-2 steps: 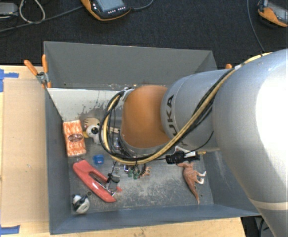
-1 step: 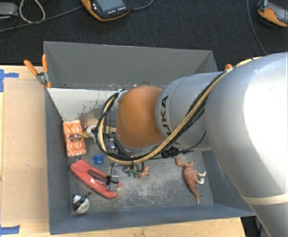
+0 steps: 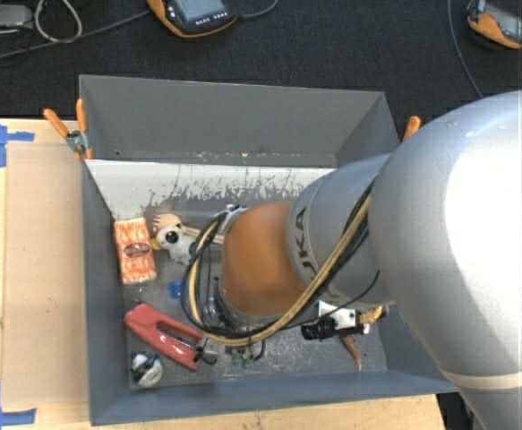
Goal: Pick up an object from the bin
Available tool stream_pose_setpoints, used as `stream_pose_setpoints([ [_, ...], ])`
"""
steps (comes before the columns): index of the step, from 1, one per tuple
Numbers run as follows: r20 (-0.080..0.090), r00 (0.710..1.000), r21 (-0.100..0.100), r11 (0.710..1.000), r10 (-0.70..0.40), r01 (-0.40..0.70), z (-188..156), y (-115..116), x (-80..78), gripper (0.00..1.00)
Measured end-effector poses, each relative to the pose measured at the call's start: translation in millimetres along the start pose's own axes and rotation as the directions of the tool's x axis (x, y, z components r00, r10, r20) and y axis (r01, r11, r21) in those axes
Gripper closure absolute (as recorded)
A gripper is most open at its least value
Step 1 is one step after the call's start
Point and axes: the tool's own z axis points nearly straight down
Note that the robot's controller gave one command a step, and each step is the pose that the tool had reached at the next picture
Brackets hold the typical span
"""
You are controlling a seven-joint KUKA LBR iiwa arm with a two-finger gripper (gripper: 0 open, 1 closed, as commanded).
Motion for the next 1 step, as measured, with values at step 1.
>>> stream_pose_setpoints([
  [1, 0.001, 1.0, 0.0, 1.0, 0.001, -0.001, -0.4, 0.0, -0.2, 1.0],
])
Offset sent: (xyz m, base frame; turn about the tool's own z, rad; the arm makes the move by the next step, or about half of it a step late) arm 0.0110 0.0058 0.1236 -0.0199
